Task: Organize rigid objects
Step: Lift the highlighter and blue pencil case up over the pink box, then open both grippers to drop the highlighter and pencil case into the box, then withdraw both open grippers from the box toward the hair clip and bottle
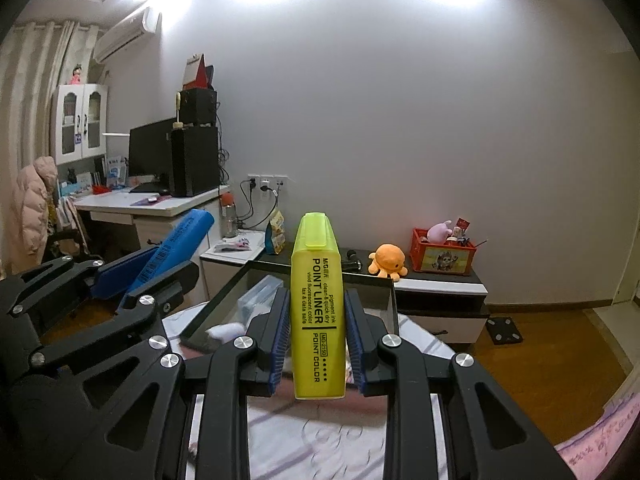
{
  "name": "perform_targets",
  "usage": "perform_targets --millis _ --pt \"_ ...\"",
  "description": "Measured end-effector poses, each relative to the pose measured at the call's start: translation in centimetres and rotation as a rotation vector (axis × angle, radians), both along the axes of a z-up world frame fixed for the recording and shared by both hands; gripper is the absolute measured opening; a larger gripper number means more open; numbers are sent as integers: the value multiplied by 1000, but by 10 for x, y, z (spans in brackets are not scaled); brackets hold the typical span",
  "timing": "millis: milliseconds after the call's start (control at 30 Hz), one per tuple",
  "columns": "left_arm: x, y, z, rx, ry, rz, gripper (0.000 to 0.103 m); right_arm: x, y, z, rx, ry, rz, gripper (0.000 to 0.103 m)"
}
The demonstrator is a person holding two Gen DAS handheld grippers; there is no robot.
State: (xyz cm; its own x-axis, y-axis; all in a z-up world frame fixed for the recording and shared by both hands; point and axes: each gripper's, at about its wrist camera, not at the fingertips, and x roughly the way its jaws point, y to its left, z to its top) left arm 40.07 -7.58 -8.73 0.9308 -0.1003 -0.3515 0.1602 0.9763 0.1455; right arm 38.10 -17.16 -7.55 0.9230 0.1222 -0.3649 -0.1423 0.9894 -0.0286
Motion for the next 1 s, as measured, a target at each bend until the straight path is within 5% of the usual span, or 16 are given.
perform_targets --millis 367,600,767,833,900,1000 --pt "121 -12 -78 57 269 4 26 109 -2 -63 -43 202 6 27" --pt "142 -17 -104 116 305 16 30 134 -11 -99 -24 300 16 28" --pt "138 -6 -95 87 313 47 62 133 -21 -97 19 298 18 29" --pt "132 5 -84 76 286 76 66 127 -25 -90 26 275 1 49" --pt "119 15 -72 55 254 106 81 117 -27 -78 24 249 -36 76" --pt "89 28 -52 -5 192 107 92 95 -33 -57 74 200 -19 83"
